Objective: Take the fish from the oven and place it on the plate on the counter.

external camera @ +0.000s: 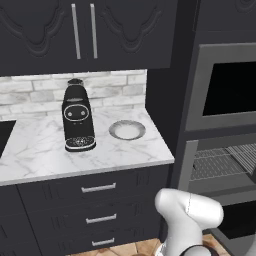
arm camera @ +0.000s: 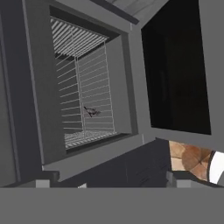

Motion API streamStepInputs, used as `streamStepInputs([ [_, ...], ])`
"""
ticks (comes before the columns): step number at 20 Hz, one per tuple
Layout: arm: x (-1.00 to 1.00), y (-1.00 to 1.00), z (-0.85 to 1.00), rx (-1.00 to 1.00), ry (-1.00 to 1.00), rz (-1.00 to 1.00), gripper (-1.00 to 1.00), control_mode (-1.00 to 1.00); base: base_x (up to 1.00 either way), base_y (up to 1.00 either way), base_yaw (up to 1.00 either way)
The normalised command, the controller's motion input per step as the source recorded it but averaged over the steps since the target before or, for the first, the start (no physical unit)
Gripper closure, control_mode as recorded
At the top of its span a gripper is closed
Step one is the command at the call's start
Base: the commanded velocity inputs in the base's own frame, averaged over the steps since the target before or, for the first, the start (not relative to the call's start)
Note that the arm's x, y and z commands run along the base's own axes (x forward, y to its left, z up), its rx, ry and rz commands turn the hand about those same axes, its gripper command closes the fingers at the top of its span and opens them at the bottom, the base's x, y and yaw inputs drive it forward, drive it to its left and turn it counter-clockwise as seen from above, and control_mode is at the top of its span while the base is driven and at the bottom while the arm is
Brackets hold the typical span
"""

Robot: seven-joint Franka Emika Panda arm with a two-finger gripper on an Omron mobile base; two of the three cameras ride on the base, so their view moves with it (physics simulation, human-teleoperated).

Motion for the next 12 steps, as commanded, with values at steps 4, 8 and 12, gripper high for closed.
streamStepInputs([
  [4,0.15,-0.04,-0.29,0.0,0.0,0.0,-1.0,-1.0,0.0,0.0,0.0],
  [8,0.54,-0.27,-0.43,0.0,-0.01,0.0,-1.0,-1.0,0.0,0.0,0.0],
  [12,0.48,-0.18,-0.39,0.0,-0.08,0.0,-1.0,-1.0,0.0,0.0,0.0],
])
